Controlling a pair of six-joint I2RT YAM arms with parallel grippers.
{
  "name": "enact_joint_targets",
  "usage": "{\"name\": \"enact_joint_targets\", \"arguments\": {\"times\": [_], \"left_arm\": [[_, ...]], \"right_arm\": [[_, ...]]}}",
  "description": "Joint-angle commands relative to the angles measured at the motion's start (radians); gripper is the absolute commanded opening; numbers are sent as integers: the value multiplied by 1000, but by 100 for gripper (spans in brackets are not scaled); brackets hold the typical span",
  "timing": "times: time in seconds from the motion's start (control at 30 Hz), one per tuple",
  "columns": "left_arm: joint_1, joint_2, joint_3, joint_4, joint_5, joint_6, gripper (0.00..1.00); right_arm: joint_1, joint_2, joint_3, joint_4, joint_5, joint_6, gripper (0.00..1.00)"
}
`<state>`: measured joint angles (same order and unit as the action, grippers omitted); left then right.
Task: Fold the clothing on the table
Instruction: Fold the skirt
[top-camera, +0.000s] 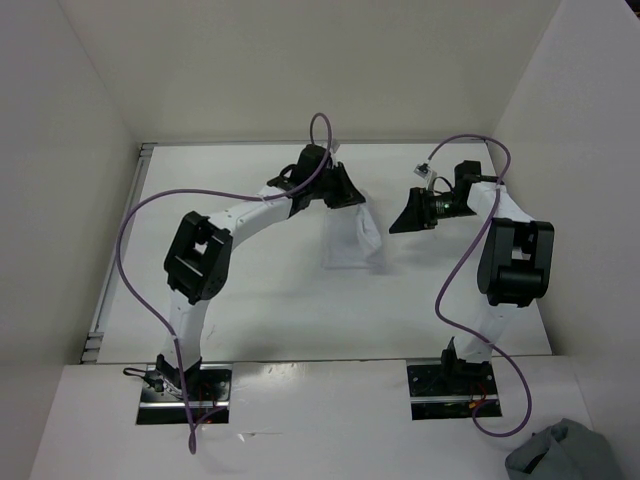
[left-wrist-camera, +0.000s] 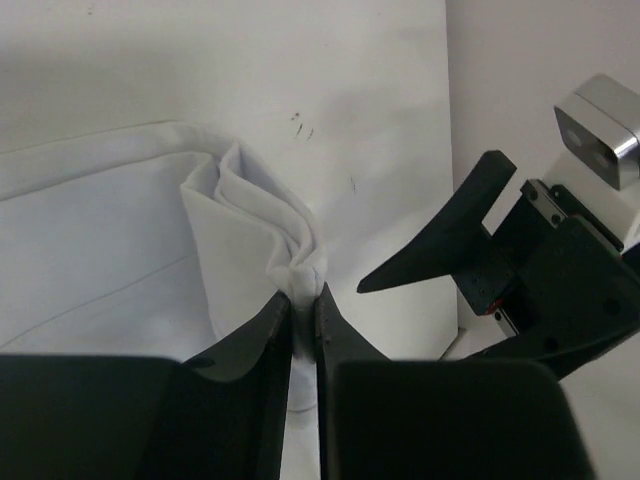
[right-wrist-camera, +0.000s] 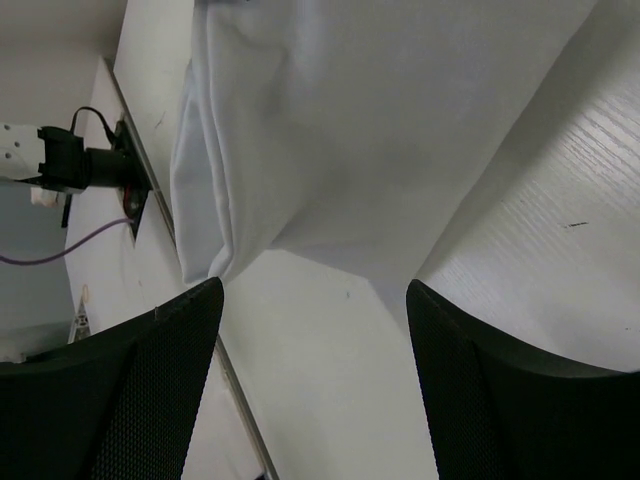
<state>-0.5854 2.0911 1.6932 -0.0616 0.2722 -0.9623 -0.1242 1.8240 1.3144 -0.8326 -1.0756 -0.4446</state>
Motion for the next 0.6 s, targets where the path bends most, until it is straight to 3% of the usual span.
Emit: {"name": "enact_joint_targets", "arguments": {"times": [0.0, 0.4, 0.5, 0.57], "left_arm": [[24, 38, 37, 8, 45, 45, 17], [78, 139, -38, 23, 55, 42, 24], [87, 149, -56, 3, 55, 51, 30], [87, 139, -78, 3, 44, 51, 39]], "right_arm": [[-9, 1, 20, -23, -40, -29, 78], [-9, 11, 20, -53, -49, -60, 78], [-9, 11, 20, -53, -49, -60, 78], [-9, 20, 11, -21, -31, -31, 78]]}}
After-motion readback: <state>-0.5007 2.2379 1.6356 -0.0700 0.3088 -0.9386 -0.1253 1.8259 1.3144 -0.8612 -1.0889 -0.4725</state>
